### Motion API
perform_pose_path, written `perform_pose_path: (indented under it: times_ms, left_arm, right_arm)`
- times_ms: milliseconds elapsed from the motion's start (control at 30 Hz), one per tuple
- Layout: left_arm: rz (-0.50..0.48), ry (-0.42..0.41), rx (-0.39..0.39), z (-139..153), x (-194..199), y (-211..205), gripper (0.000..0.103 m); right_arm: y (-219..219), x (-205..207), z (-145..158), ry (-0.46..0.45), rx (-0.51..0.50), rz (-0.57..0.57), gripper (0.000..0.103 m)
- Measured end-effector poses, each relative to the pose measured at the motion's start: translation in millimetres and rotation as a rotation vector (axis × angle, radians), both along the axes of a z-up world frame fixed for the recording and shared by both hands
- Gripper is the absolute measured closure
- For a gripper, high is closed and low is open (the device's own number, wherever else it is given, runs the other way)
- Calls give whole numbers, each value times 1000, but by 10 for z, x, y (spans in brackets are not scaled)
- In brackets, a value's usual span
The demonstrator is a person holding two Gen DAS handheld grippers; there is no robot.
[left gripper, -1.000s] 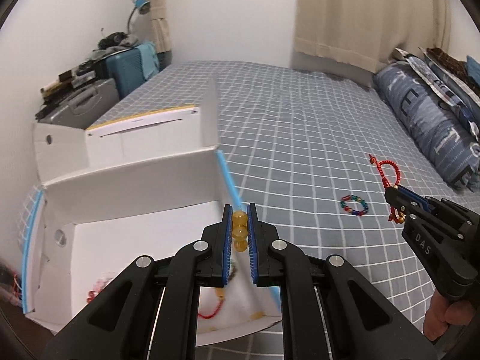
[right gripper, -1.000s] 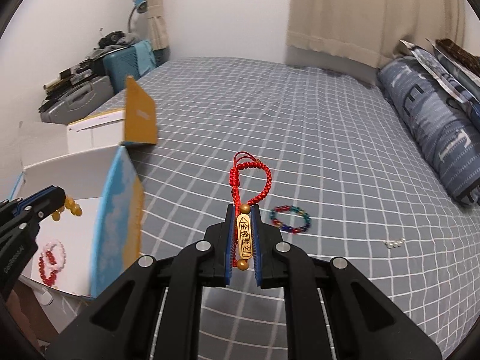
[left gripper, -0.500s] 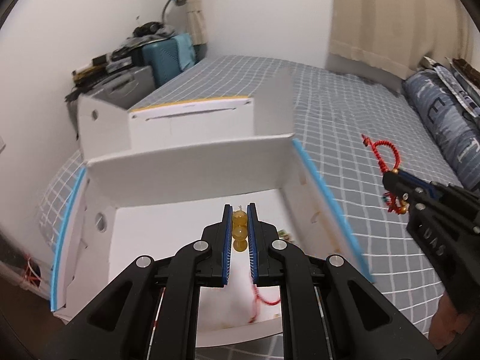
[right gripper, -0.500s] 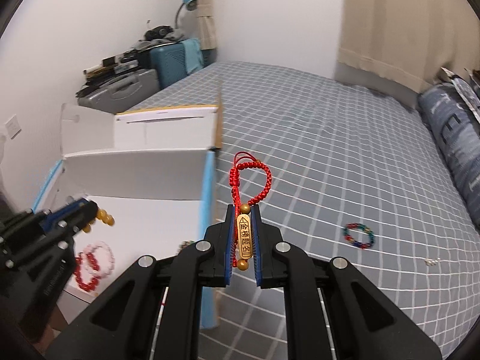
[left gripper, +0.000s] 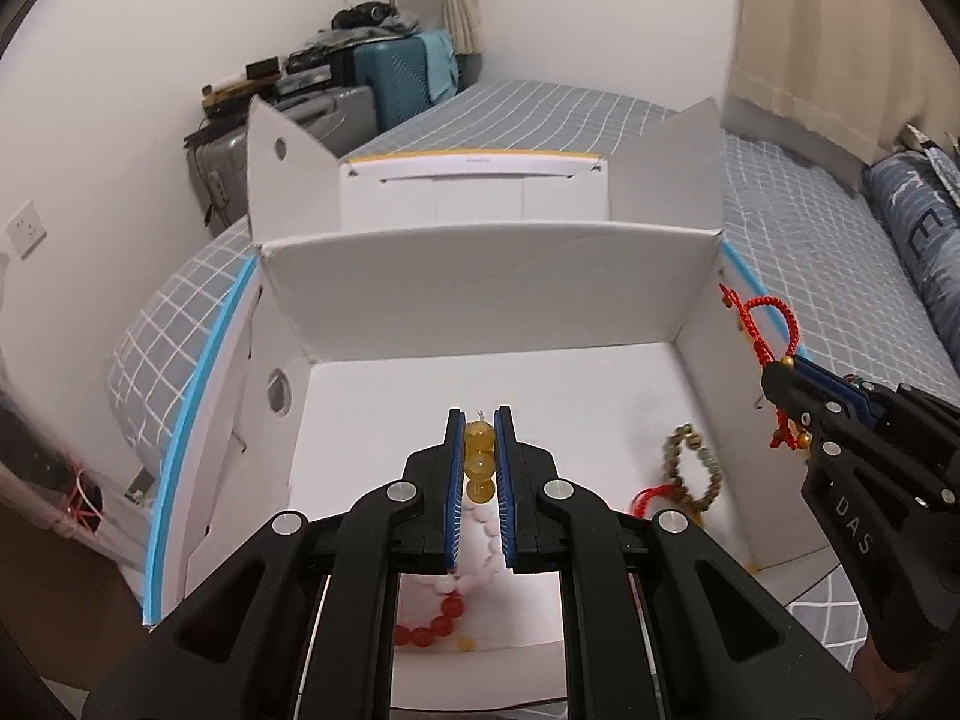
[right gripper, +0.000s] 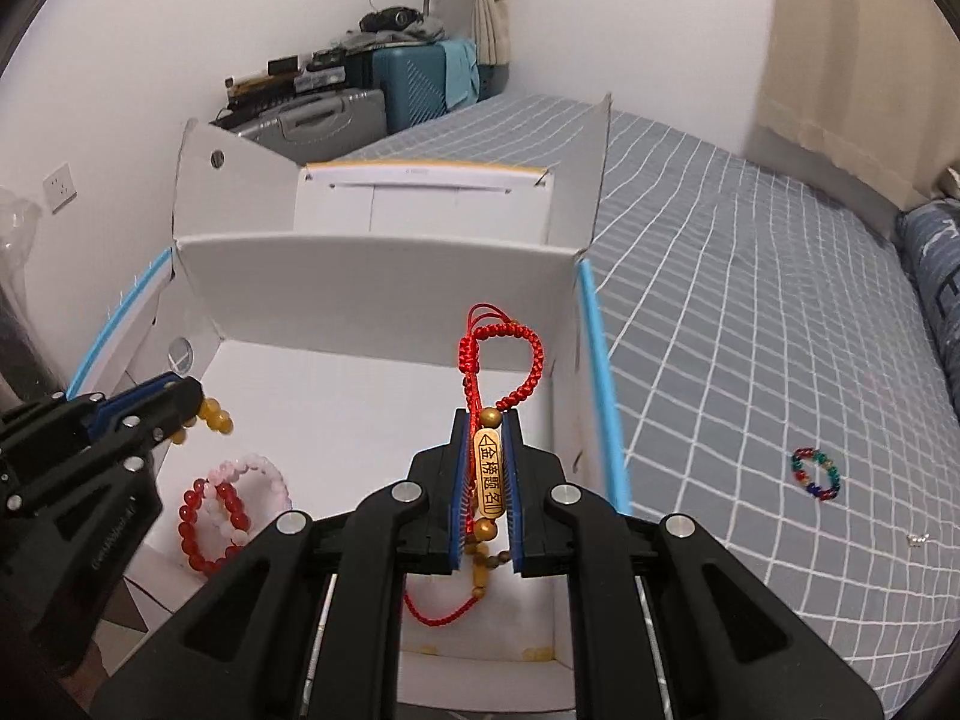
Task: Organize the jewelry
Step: 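Open both tools to drop the two pieces into the box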
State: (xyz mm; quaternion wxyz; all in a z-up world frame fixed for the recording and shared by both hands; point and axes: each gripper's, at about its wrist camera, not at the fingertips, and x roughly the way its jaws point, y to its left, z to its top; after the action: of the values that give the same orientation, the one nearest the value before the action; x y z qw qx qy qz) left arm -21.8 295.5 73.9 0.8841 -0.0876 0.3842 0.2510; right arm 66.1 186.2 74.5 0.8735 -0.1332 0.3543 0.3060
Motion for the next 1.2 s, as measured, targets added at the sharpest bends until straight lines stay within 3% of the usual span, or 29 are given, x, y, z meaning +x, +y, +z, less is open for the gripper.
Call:
perform_pose_path:
  times_ms: [800, 867, 900, 967, 1033, 1100, 1167, 1200]
  left_arm:
    - [35, 84, -44, -256, 7, 182, 92]
    - [41, 82, -42, -243, 0, 173, 91]
    - [44, 81, -41, -236, -1, 175, 88]
    - [61, 75, -41, -220, -17, 176, 55]
    - [74, 58, -24, -187, -37, 173, 39]
    - [87, 49, -3, -147, -54, 169, 36]
    - [99, 32, 4, -115, -77, 173, 21]
    - [100, 27, 8, -104, -84, 174, 21]
  right_arm:
    - [157, 1, -297, 62, -54, 8, 91]
    - [155, -12, -290, 60, -52, 13, 86]
    - [148, -19, -280, 59, -45, 17, 85]
    - [139, -34, -258, 60, -35, 26, 76]
    - [124, -48, -223, 54, -21, 32, 69]
    - [121, -65, -191, 47, -10, 39, 61]
    - [105, -95, -144, 33, 4, 46, 48]
    - [88, -115, -112, 21, 14, 46, 45]
